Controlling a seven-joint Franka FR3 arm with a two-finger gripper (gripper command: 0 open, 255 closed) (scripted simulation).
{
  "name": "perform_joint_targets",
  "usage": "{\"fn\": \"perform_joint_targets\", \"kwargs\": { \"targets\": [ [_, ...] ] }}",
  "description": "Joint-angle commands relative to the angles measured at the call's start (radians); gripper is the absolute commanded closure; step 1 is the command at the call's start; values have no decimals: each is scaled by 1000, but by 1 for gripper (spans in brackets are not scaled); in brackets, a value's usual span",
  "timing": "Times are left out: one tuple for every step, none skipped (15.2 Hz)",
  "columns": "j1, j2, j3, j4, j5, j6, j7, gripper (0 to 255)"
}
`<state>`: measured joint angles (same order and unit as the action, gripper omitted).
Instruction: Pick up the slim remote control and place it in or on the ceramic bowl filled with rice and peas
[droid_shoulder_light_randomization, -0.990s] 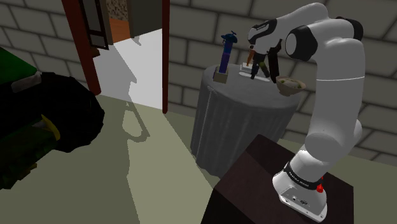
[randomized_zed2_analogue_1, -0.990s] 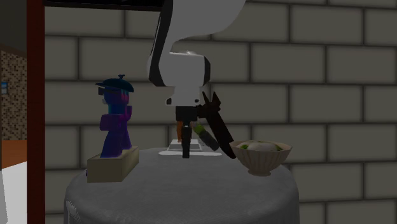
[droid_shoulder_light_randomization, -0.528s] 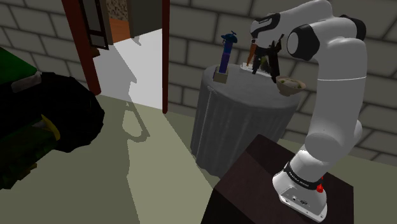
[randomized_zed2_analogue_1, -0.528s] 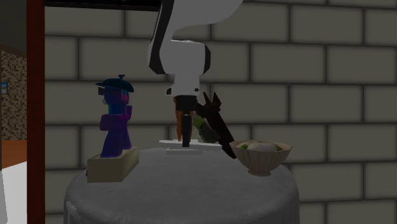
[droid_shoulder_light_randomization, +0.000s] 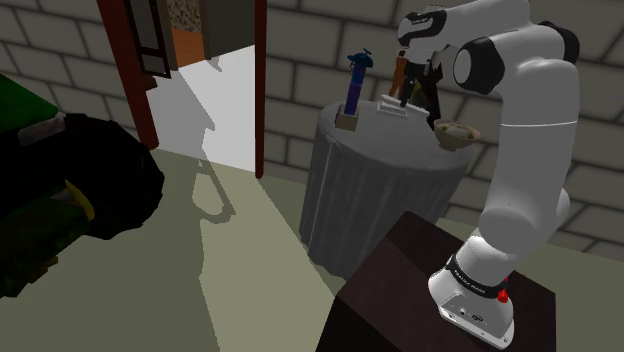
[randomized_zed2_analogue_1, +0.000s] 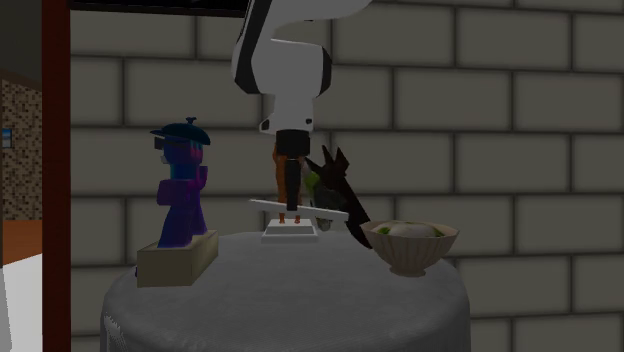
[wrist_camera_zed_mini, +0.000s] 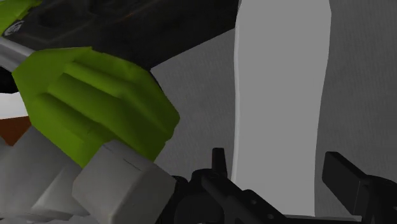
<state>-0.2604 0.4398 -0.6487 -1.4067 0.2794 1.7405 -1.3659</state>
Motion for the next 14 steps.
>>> {"fn": "perform_joint_targets", "kwargs": {
  "targets": [
    [-5, 0, -1, 28, -1, -26, 1, 255],
    [-8, 0, -2, 42, -1, -40, 2, 255],
    [-10, 1, -2, 57, -1, -54, 3, 255],
    [-13, 2, -2, 72, -1, -68, 4, 255],
    [-16, 3, -3, 88, 0, -82, 5, 255],
    [-20, 5, -3, 105, 0, -96, 6, 255],
    [-23, 7, -3, 122, 1, -111, 7, 255],
    [-27, 10, -3, 139, 2, -126, 8, 255],
    [-32, 13, -3, 157, 4, -141, 9, 255],
    [-36, 16, -2, 176, 5, -156, 9, 255],
    [-41, 19, -2, 195, 7, -172, 10, 255],
    [-43, 21, -2, 202, 8, -178, 10, 255],
    [-36, -11, -12, 156, -7, -161, -4, 255],
    [-31, -42, -21, 112, -22, -146, -17, 255]
  ]
}}
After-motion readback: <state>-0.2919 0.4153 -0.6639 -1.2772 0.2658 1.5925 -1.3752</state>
